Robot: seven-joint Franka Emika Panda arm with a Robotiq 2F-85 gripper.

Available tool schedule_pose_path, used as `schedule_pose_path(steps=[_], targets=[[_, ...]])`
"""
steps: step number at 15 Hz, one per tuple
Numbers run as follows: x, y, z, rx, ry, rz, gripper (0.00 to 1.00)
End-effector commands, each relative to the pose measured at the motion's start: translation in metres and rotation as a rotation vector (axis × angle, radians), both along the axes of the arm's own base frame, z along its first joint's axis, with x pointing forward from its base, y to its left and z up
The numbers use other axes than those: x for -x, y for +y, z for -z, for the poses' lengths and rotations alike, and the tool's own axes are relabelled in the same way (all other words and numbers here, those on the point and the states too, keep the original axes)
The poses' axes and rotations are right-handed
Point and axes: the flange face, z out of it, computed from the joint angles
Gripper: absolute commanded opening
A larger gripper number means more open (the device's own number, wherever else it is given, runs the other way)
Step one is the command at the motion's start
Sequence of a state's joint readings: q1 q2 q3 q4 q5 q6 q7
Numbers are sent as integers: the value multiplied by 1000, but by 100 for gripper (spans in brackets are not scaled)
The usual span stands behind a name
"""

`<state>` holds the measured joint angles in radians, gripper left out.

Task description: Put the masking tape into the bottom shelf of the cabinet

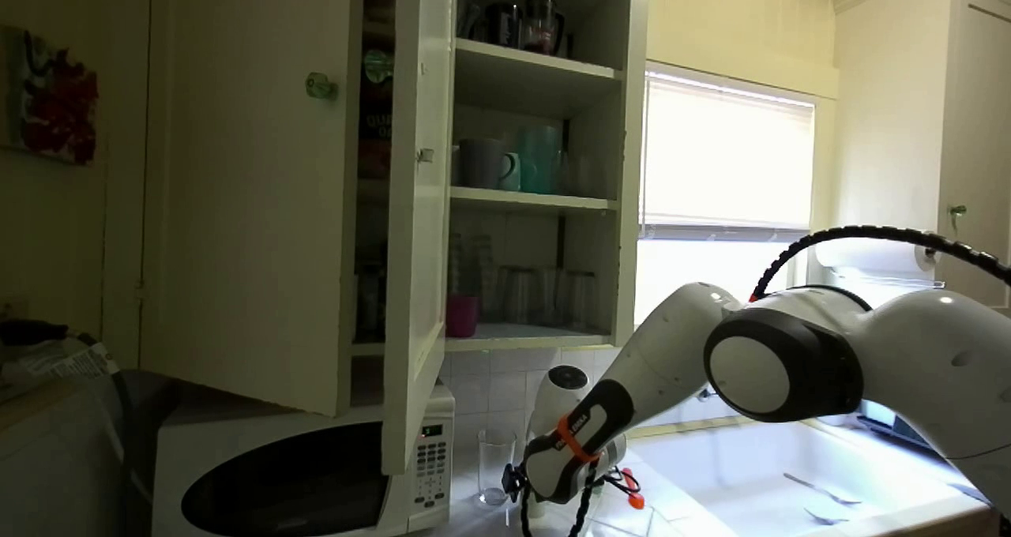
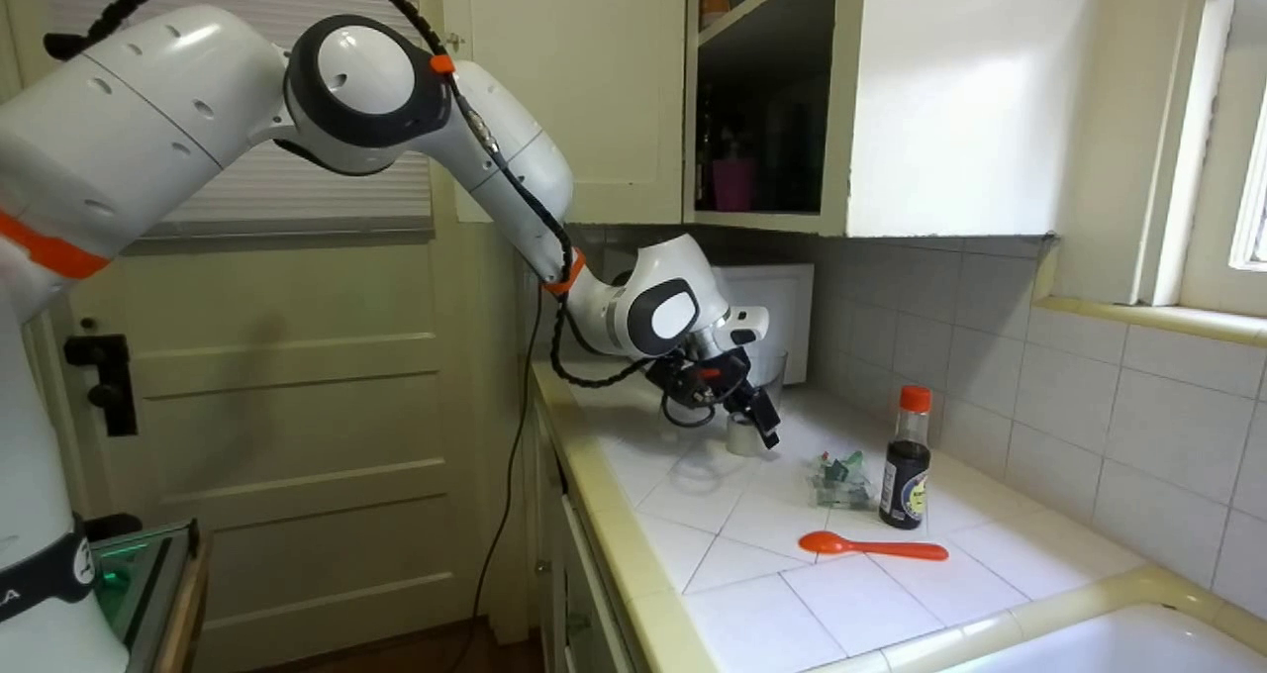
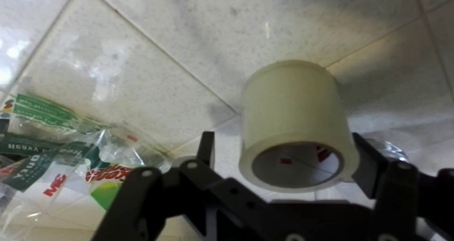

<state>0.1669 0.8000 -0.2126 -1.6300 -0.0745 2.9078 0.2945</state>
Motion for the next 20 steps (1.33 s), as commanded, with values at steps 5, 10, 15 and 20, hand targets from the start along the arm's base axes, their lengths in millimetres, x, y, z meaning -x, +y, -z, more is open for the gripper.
schedule_pose_path(steps=[5, 10, 15, 20], targets=[[12, 10, -8, -54, 70, 96, 37], [40, 38, -56, -106, 79, -24, 37], [82, 56, -106, -112, 128, -110, 37], [109, 44, -165, -75, 98, -86, 37]])
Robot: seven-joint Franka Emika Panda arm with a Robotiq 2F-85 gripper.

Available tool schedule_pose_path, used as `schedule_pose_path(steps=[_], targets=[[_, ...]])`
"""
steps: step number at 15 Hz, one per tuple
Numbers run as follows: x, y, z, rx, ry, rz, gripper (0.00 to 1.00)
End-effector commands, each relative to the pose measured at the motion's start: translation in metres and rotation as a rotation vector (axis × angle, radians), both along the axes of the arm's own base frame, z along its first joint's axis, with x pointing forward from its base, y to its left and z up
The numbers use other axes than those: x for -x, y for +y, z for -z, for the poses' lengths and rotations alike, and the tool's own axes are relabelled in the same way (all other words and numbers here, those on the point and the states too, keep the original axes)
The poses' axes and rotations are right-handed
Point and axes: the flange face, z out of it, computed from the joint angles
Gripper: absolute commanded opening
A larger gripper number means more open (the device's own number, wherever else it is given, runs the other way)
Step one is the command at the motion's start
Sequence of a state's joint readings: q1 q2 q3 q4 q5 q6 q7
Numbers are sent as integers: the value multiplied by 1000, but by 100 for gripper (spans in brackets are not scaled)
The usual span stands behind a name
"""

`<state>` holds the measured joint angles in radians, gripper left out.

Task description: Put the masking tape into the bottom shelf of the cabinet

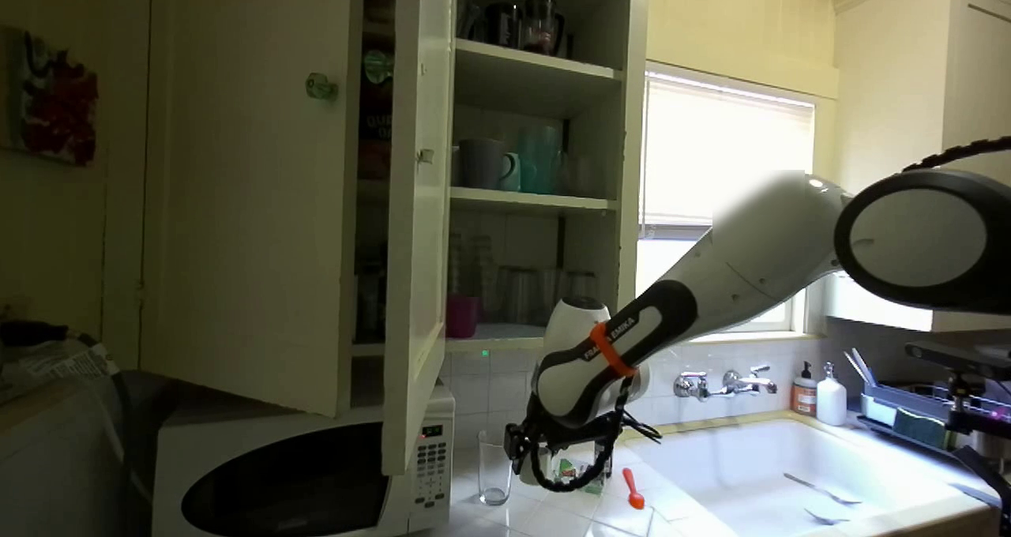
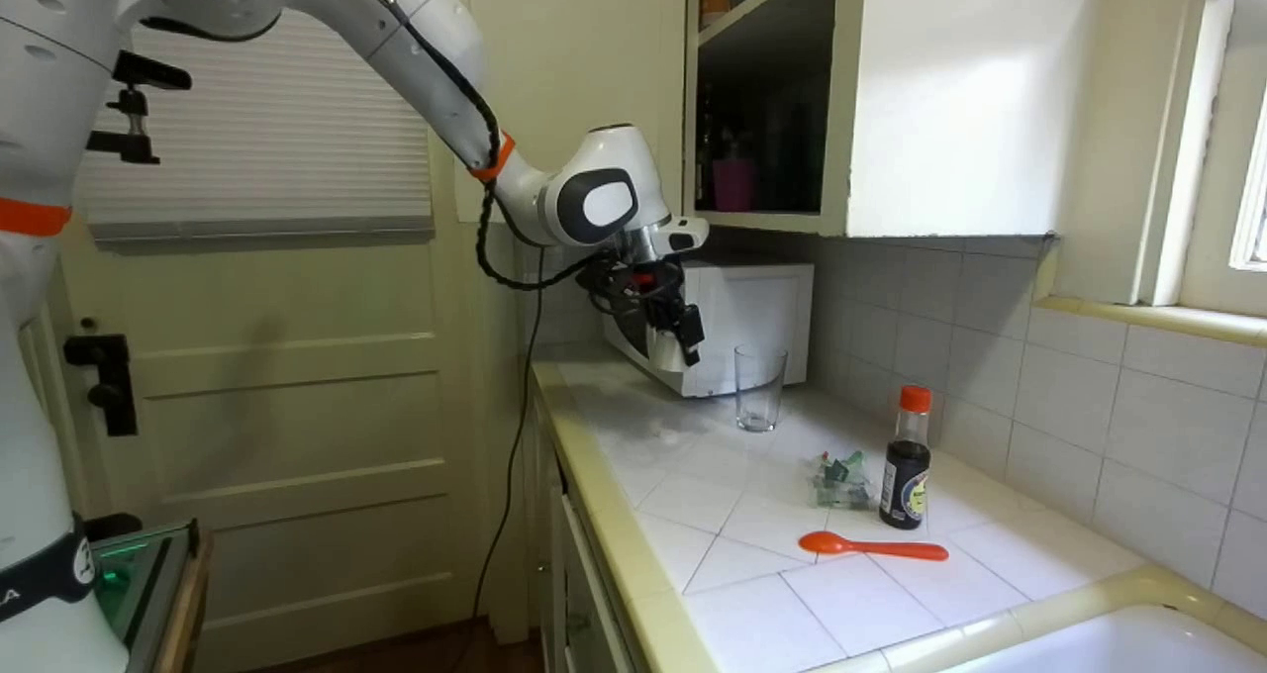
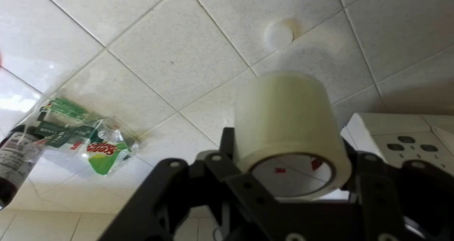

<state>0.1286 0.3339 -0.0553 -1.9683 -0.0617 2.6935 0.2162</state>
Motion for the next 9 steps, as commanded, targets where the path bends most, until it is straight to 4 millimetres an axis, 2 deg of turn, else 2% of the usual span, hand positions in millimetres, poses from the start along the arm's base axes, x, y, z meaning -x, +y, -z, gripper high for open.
schedule_pose_path(steps=[1, 5, 7, 9], targets=[[27, -10, -47, 27, -40, 15, 37], [27, -2, -109, 18, -80, -6, 37], [29, 9, -126, -26, -12, -29, 37], [33, 10, -144, 0, 43, 2, 37]])
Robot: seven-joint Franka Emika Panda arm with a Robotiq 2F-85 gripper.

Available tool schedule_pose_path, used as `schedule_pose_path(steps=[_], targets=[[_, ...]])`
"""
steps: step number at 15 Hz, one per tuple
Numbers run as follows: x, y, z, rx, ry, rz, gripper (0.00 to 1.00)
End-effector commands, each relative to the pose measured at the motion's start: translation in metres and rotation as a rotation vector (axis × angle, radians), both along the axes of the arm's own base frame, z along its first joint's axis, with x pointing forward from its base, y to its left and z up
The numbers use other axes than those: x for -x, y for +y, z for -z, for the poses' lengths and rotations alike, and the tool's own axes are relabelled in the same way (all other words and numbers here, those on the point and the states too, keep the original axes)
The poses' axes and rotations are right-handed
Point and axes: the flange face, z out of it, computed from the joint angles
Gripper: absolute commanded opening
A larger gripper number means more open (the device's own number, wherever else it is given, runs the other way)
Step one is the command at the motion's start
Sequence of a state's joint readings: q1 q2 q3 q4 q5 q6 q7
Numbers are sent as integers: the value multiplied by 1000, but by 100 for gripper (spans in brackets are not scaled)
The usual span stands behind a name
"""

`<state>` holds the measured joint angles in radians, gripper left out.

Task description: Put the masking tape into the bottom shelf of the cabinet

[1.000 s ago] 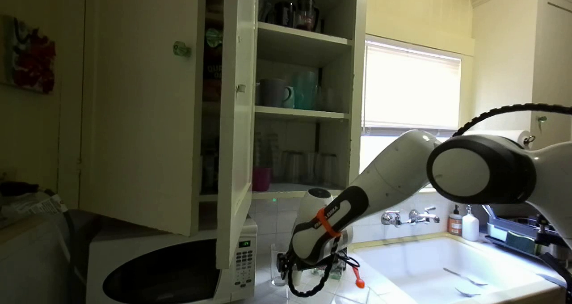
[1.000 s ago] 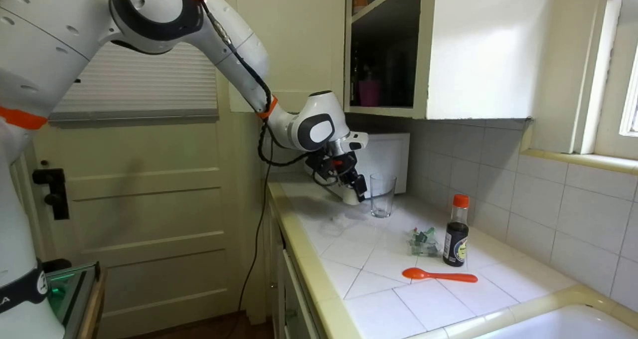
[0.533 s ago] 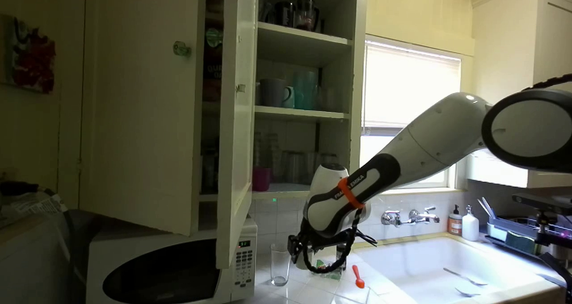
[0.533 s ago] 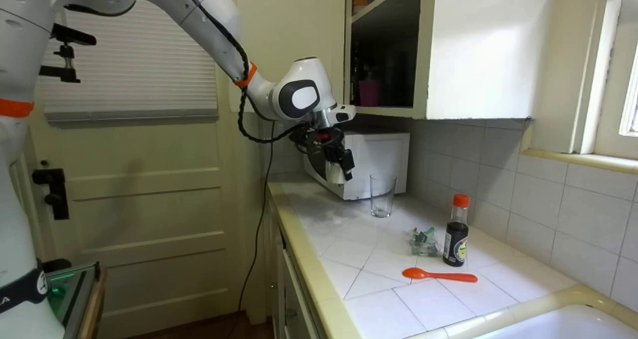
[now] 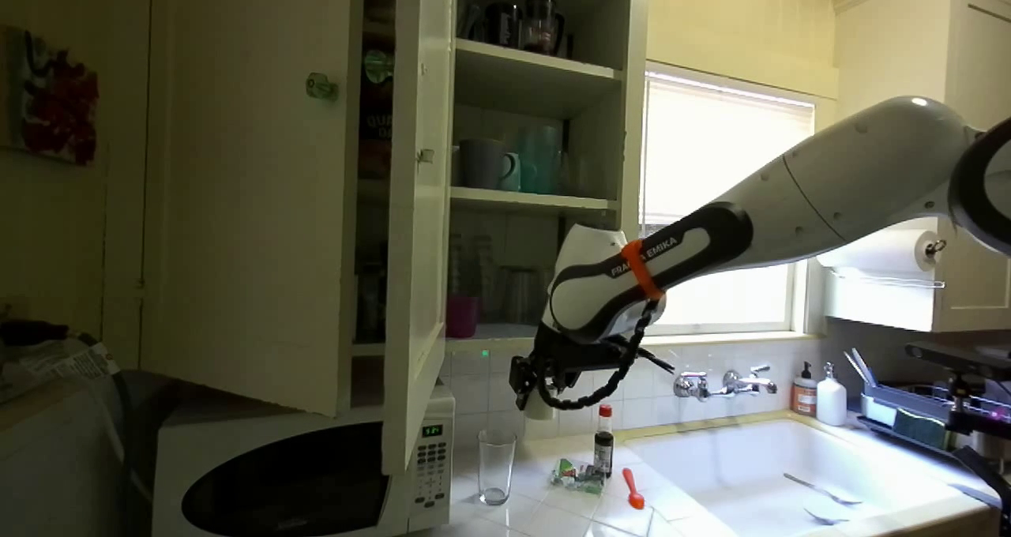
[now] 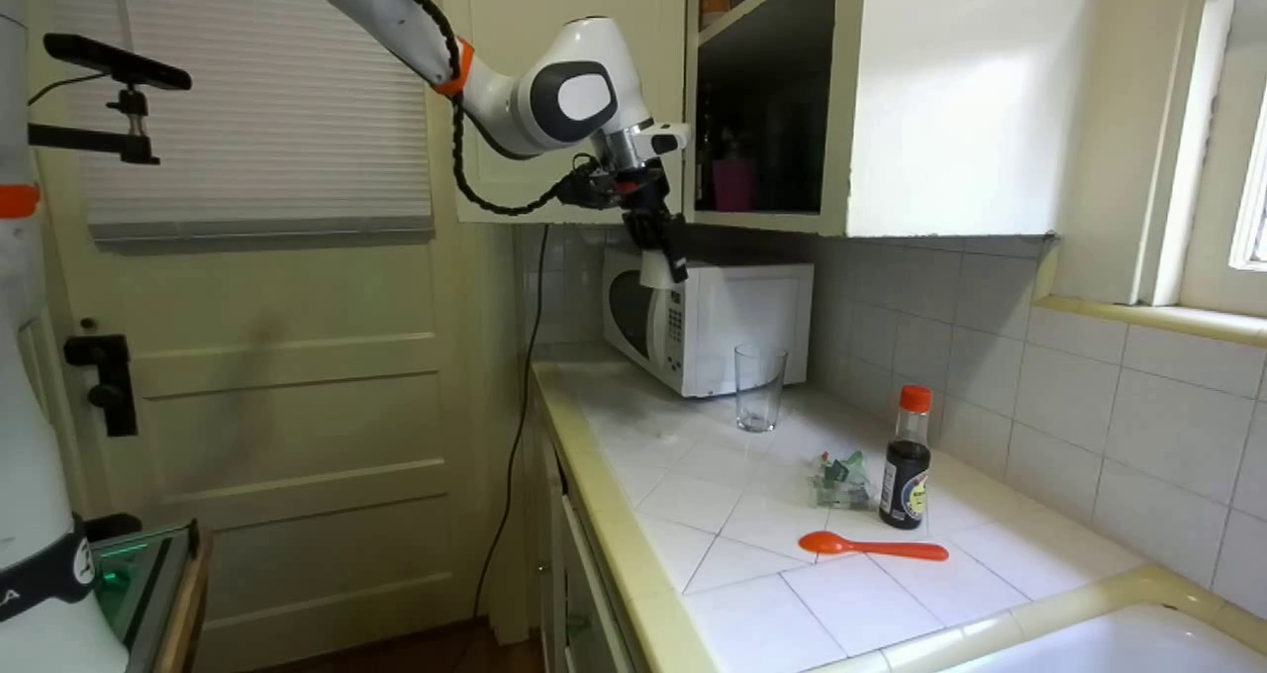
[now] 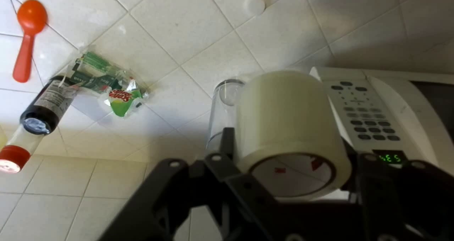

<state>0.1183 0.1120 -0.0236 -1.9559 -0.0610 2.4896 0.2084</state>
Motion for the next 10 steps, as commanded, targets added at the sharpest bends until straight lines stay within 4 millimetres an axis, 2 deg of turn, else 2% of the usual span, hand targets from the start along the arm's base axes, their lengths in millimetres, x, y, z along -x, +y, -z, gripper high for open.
schedule_pose_path(steps=[1, 3, 4, 5, 7, 8, 10], targets=[[7, 0, -37, 40, 69, 38, 37], [1, -4, -73, 107, -67, 89, 37], [1, 1, -50, 68, -7, 43, 62], [0, -2, -64, 86, -38, 62, 62], [0, -4, -76, 94, -63, 72, 62], [0, -4, -76, 95, -63, 73, 37], [-9, -10, -90, 100, -144, 108, 37]])
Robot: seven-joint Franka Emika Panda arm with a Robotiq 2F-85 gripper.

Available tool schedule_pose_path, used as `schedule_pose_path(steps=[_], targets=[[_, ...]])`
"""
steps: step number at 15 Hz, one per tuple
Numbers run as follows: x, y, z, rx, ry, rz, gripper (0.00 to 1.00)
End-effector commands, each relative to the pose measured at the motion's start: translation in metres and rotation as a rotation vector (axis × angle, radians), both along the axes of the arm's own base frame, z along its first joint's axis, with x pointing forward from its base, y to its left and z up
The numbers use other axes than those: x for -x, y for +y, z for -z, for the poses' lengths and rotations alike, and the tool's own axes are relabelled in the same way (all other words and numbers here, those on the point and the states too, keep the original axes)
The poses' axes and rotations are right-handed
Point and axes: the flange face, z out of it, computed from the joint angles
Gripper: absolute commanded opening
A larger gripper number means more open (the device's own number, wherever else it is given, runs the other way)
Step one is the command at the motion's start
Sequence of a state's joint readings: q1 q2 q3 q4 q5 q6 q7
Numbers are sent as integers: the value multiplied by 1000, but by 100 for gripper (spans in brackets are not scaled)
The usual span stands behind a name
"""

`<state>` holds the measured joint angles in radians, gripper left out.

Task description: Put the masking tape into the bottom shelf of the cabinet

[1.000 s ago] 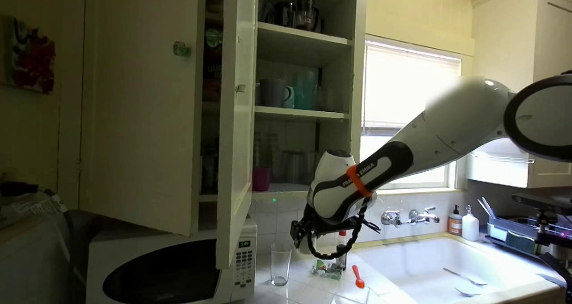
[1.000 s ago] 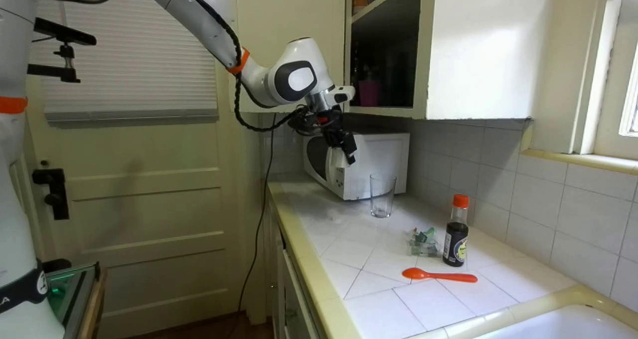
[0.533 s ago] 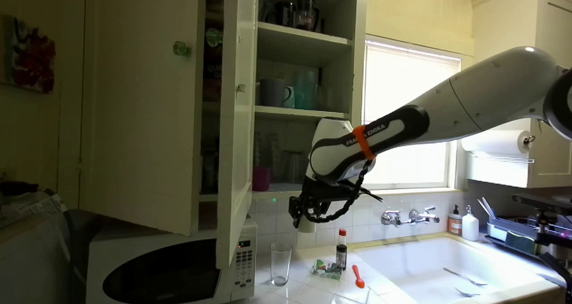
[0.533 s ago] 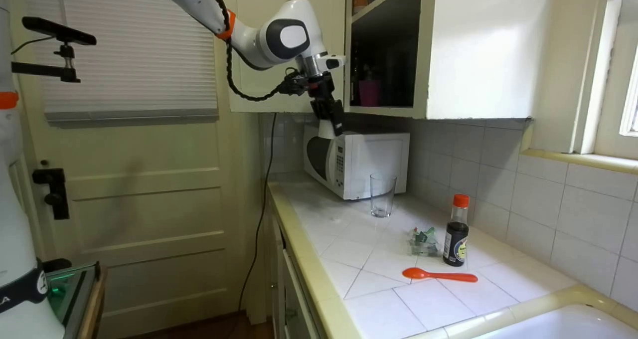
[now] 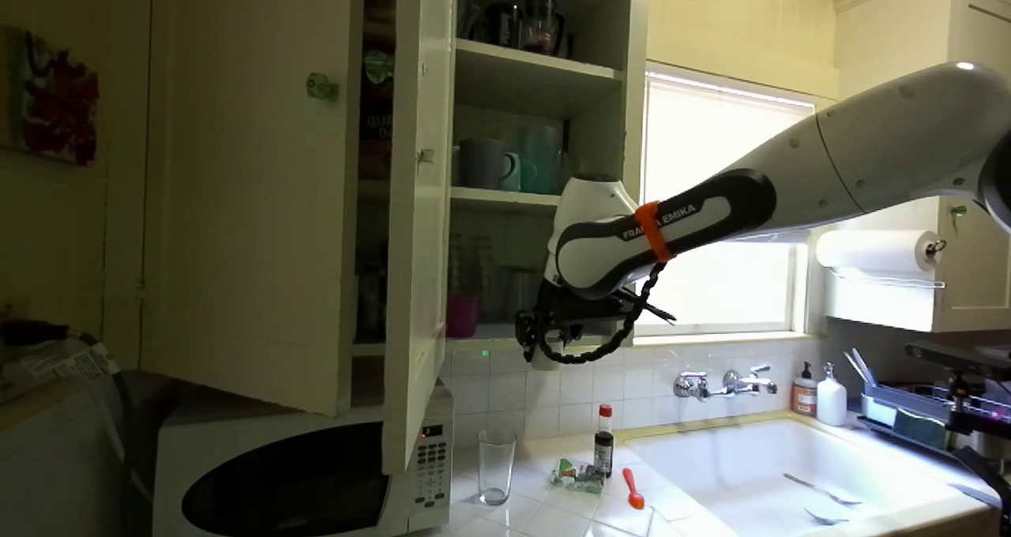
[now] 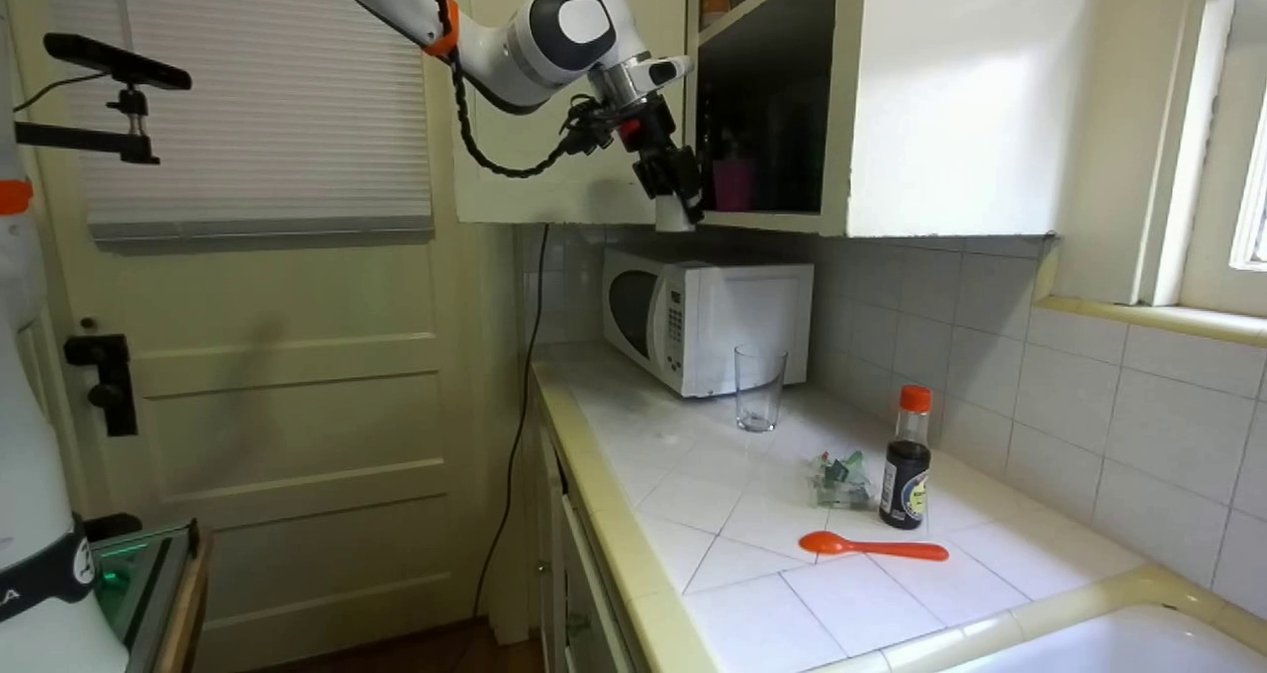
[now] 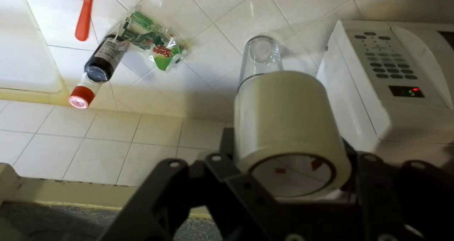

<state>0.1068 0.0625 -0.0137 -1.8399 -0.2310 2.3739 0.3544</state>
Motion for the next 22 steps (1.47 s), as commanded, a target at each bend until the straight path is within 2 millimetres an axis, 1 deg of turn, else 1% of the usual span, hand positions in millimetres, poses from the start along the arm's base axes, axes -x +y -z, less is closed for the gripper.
schedule_pose_path(steps=[1, 3, 5, 8, 10, 13, 16, 17, 21, 22], targets=[[-11, -15, -26, 33, -108, 33, 37], [-16, -30, -45, 46, -155, 58, 37], [-27, -44, -53, 55, -177, 87, 37], [-45, -65, -52, 52, -174, 121, 37], [-63, -75, -42, 50, -173, 127, 37], [-89, -78, -26, 55, -191, 122, 37], [-109, -72, -16, 54, -217, 107, 37], [-115, -69, -15, 52, -230, 98, 37], [-130, -57, -22, 32, -294, 76, 37], [-133, -53, -22, 25, -295, 72, 69]])
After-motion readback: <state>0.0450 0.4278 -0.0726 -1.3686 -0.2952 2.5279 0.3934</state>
